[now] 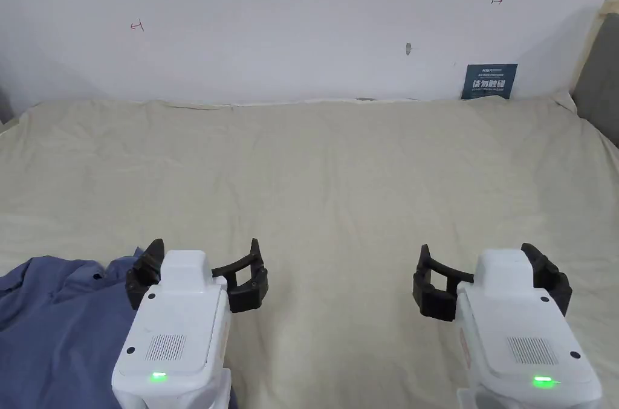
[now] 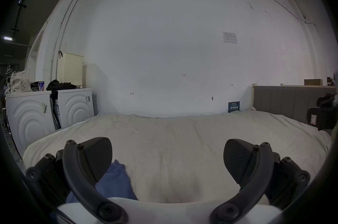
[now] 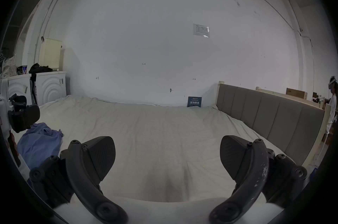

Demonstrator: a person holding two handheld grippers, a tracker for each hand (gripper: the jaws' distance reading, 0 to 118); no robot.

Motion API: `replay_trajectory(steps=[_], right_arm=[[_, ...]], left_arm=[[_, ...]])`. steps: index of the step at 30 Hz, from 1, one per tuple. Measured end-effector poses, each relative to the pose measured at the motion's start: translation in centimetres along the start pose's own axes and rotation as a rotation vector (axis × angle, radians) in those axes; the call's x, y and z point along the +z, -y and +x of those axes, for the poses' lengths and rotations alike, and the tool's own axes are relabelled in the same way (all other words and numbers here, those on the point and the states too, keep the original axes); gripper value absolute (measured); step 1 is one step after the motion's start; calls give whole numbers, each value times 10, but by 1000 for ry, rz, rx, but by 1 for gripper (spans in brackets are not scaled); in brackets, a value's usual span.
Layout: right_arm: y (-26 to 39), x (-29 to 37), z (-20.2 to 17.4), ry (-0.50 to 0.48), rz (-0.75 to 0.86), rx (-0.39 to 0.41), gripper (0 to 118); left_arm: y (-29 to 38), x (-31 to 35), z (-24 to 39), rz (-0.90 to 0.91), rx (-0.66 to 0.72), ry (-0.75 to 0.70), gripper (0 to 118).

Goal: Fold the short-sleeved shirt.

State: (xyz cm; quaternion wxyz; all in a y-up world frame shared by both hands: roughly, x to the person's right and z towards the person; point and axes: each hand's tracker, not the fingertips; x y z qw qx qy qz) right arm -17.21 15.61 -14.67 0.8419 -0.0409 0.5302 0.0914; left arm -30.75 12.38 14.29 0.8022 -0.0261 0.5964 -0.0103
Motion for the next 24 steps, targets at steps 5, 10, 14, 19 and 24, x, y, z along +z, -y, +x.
replay_trajectory(steps=[5, 10, 14, 19, 24], right_arm=[[-11, 2, -12, 87, 54, 207, 117], [-8, 9, -44, 315, 298, 779, 118], [9, 15, -58, 427, 497, 1068, 118], [-17, 20, -35, 255, 270, 598, 118], [-21, 10, 9, 61, 119, 57, 118]], left_arm=[[-9, -6, -14, -42, 355, 67, 118], [3, -18, -48, -159, 1223, 197, 118], [12, -12, -47, -192, 1523, 175, 118], [-36, 5, -22, -92, 839, 72, 118], [-32, 2, 5, 70, -18, -18, 118]])
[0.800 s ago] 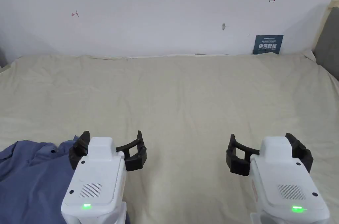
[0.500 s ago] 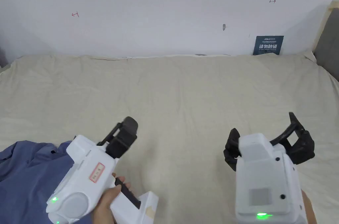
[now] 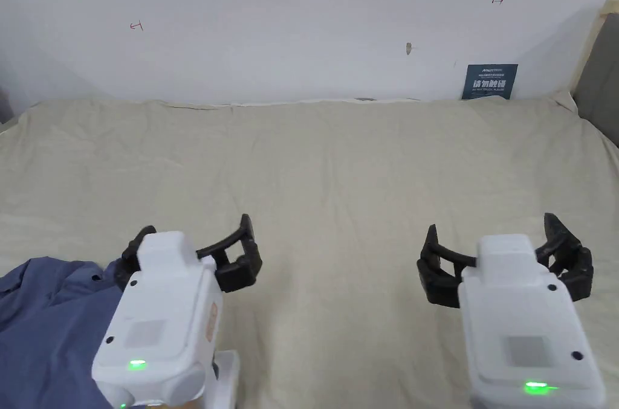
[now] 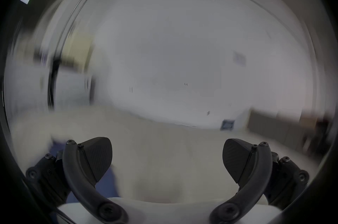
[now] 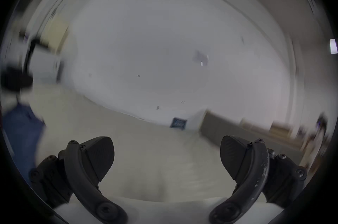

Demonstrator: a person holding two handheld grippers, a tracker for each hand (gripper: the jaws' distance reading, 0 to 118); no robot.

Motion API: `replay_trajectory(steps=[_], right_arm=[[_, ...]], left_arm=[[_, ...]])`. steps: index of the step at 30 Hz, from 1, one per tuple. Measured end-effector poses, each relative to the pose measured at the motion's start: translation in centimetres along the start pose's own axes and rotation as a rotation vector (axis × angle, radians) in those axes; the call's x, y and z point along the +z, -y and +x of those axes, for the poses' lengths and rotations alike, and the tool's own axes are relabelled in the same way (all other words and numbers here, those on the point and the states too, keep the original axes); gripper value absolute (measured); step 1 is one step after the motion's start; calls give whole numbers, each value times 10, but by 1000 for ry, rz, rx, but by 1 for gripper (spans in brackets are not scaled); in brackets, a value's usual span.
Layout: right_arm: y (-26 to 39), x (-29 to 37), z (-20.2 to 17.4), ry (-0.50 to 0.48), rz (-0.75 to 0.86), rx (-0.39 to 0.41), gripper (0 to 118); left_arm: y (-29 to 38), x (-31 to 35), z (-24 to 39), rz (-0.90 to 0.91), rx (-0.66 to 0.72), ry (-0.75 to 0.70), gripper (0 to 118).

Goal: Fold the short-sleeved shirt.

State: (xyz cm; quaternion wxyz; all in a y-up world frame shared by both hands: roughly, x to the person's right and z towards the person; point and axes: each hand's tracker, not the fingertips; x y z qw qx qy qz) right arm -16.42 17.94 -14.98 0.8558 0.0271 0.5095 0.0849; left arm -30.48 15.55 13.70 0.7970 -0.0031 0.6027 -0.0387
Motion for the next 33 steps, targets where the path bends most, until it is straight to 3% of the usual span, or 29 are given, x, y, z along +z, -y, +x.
replay_trajectory(steps=[1, 3, 12, 33], right_arm=[[3, -2, 6, -26, -7, -66, 118], [6, -4, 11, -34, -27, -112, 118], [7, -2, 5, -41, -30, -58, 118], [3, 3, 1, -55, -25, -30, 117]], left_arm=[[4, 1, 3, 19, -81, -8, 118], [9, 1, 5, 29, -131, -20, 118], [13, 0, -3, -12, -43, -14, 118], [14, 5, -2, -12, -71, -17, 118]])
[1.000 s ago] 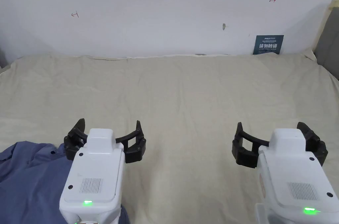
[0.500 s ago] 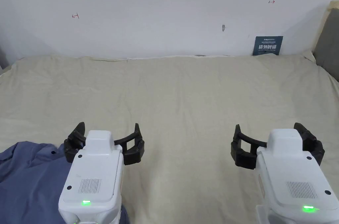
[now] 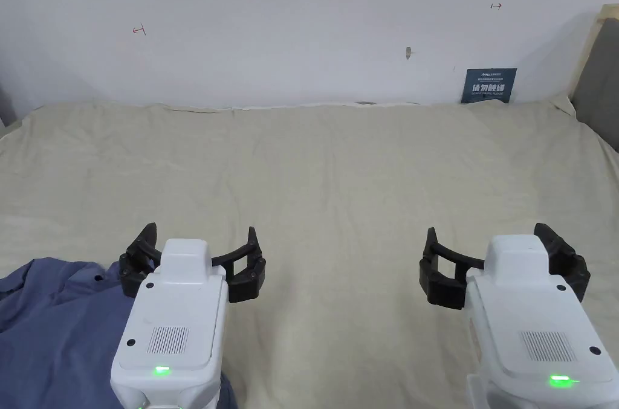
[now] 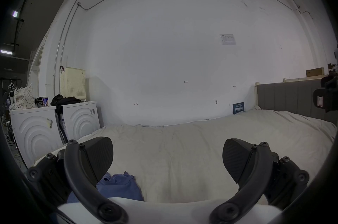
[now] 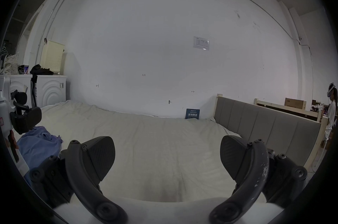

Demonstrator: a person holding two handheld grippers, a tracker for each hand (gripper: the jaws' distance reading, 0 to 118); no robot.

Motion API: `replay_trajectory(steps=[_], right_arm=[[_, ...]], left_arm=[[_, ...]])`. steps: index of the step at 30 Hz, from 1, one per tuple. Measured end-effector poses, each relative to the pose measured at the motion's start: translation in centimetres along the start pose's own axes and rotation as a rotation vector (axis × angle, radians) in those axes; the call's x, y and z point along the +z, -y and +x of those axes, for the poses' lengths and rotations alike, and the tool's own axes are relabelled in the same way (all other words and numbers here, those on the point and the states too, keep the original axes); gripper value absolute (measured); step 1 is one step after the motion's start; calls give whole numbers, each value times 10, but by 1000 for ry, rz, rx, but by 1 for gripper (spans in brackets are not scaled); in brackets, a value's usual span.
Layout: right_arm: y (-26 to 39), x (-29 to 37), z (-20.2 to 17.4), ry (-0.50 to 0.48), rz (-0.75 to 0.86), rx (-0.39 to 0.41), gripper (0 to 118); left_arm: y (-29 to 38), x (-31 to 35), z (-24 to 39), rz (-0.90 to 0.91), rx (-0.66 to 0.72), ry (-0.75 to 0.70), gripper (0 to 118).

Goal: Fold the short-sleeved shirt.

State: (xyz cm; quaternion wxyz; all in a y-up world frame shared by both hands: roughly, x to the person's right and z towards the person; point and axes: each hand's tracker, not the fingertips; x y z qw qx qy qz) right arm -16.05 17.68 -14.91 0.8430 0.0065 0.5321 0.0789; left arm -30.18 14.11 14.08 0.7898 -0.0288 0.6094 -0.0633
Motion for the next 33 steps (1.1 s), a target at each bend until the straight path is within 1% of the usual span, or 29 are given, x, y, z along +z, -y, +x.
replay_trajectory(steps=[9, 10, 11, 12, 13, 14, 15, 16, 17, 18, 21, 24, 27, 30, 33], right_arm=[[-3, 2, 0, -2, 4, 9, 117], [-3, 2, -1, -2, 1, 11, 113], [-3, 2, 0, -4, 0, 10, 106], [-4, 2, -1, -2, -2, 10, 94], [-4, 2, -1, -1, -8, 11, 69], [-6, 3, -2, -2, -17, 14, 51], [-6, 3, -2, -2, -20, 14, 41], [-6, 3, -2, -1, -21, 14, 41], [-7, 3, -2, 8, -25, 18, 14], [-7, 2, -2, 23, -25, 19, 3], [-9, -2, 4, -12, -38, -10, 1], [-9, -4, 1, -11, -36, 1, 1], [-11, -8, -4, -36, -38, -6, 1], [-14, -17, -19, -82, -36, -6, 1], [-19, -23, -43, -148, -26, 0, 1]], left_arm=[[-4, 2, 1, 3, -1, -5, 118], [-5, 2, 1, 2, -3, -4, 116], [-5, 2, 1, 0, -3, -1, 110], [-6, 3, 1, -1, -2, 3, 96], [-6, 3, 1, -1, 3, 10, 69], [-6, 4, 1, -4, 12, 22, 50], [-7, 4, 1, -17, 16, 30, 39], [-8, 3, 2, -32, 19, 33, 39], [-10, 2, 3, -42, 24, 29, 8], [-9, 2, 5, -44, 35, 30, 1], [-9, 2, 5, -56, 43, 29, 0], [-8, 2, 2, -59, 44, 17, 0], [-7, 3, -9, -60, 43, -3, 0], [-6, 7, -28, -62, 45, -41, 0], [-5, 13, -56, -67, 56, -107, 0]])
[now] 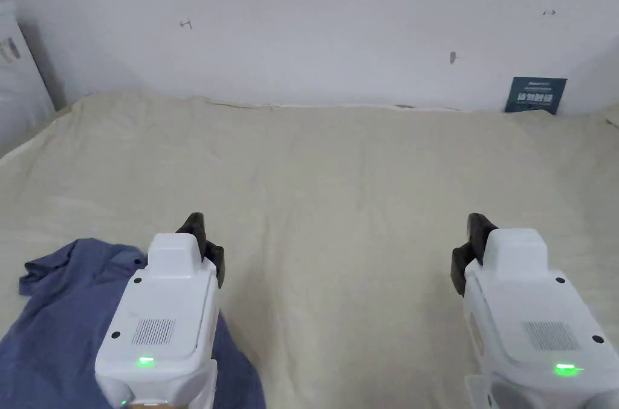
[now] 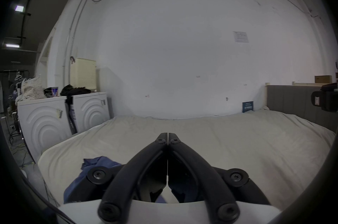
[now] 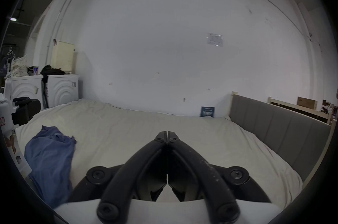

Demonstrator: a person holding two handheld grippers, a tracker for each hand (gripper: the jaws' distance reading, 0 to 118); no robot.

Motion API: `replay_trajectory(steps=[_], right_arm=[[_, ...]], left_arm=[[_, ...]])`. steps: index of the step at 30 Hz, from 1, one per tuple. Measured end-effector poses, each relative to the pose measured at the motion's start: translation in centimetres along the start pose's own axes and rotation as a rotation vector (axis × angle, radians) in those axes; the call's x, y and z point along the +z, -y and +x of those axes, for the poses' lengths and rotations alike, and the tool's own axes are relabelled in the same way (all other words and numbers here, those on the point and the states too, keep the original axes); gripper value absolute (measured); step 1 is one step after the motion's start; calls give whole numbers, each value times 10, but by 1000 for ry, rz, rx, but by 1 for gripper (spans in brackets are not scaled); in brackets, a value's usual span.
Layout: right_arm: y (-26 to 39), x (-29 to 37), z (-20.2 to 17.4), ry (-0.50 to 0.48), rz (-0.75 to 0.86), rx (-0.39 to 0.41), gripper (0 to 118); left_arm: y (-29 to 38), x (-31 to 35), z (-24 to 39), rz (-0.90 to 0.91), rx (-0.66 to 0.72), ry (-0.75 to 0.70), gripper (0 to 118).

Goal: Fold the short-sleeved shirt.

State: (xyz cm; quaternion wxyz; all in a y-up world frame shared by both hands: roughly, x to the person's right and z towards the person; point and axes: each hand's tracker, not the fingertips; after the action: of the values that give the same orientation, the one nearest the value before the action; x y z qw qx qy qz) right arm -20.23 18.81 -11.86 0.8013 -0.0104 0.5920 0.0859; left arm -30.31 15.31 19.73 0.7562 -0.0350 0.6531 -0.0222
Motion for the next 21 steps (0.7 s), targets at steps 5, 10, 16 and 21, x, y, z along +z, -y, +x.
replay_trajectory(steps=[5, 10, 16, 21], right_arm=[[-10, -16, -54, -145, 27, 9, 1], [-17, -26, -113, -295, 38, 9, 1], [-19, -27, -169, -429, 26, 12, 1], [-20, -26, -193, -479, 24, 21, 1]], left_arm=[[2, 13, -58, -14, -16, -130, 0], [7, 35, -118, -36, -33, -268, 0], [15, 63, -177, -88, -5, -381, 0], [26, 75, -205, -129, 2, -430, 0]])
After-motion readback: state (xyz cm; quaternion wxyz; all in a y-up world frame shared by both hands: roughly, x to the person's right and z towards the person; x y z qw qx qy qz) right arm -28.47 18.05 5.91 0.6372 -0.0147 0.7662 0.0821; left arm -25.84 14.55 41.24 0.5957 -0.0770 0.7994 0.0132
